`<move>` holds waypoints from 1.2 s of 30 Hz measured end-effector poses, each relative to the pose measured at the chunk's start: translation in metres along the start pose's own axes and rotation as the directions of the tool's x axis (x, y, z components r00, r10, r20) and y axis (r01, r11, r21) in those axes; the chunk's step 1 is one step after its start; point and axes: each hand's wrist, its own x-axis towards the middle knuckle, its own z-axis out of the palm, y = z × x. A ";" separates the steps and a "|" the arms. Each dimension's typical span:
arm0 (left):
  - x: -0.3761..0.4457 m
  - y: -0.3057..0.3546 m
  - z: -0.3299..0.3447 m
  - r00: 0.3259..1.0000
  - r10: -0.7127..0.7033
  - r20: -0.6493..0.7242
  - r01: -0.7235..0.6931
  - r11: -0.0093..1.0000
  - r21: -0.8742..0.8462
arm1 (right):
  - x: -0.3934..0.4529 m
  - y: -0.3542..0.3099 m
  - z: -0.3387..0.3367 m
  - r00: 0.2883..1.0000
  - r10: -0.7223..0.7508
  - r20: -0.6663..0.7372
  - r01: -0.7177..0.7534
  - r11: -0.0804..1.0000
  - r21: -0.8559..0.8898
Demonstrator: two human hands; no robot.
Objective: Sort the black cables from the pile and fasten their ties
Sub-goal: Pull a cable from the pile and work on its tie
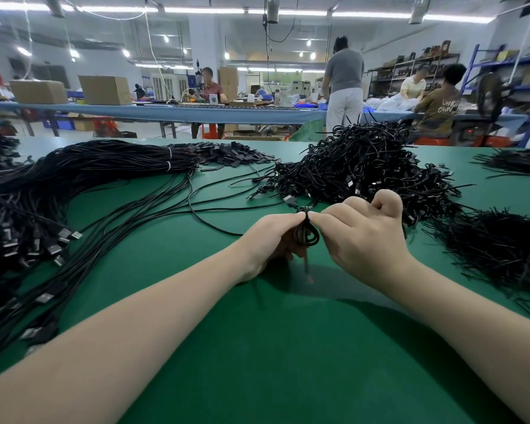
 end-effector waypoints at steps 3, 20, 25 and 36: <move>-0.001 0.002 -0.007 0.992 -0.065 0.109 0.070 0.997 -0.034 | 0.004 0.001 -0.005 0.995 -0.082 -0.063 0.081 0.997 -0.011; 0.002 -0.011 -0.003 0.985 0.103 -0.135 -0.077 0.979 0.188 | 0.106 0.112 0.024 0.453 0.626 0.634 -0.391 0.779 -0.490; 0.005 -0.015 -0.008 0.890 0.301 -0.343 -0.082 0.844 0.529 | 0.061 0.026 0.038 0.209 0.348 0.914 -0.444 0.867 -0.228; -0.054 0.077 -0.213 0.716 -0.246 -0.653 0.456 -0.544 0.704 | -0.006 -0.035 0.042 0.331 0.388 0.860 -0.698 0.714 -0.053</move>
